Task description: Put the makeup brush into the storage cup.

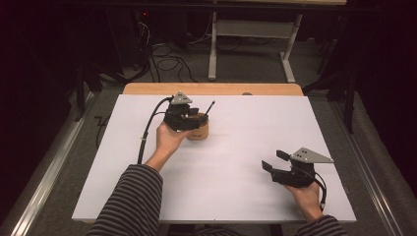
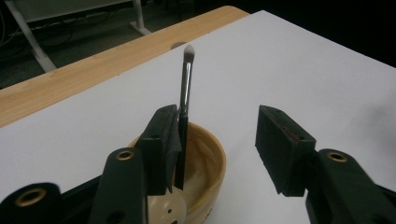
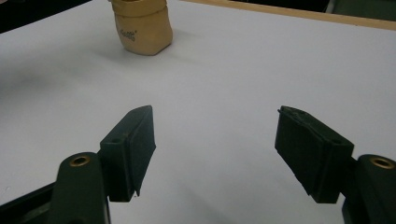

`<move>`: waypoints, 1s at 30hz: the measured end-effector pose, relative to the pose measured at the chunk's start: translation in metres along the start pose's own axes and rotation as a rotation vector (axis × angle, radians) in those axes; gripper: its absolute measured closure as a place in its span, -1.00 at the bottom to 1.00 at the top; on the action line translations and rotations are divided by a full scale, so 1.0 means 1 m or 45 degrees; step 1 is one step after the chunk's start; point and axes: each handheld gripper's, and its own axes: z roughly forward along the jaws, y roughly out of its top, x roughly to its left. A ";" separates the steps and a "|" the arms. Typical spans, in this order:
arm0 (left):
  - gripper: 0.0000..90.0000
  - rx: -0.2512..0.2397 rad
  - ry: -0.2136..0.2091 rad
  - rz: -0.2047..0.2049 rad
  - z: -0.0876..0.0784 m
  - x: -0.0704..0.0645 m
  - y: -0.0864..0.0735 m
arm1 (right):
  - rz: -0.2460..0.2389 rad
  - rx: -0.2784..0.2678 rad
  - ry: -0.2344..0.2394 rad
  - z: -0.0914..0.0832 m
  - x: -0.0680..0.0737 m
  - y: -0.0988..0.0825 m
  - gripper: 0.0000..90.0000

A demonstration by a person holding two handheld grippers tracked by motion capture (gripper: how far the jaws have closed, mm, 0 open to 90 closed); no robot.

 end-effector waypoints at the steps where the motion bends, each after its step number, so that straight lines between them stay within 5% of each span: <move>1: 0.09 0.002 -0.001 0.004 -0.001 0.000 0.000 | 0.001 0.001 0.000 0.000 0.000 0.000 -0.34; 30: -0.07 -0.007 -0.019 -0.007 -0.011 0.000 0.000 | 0.000 0.003 0.002 0.001 0.001 0.000 -0.34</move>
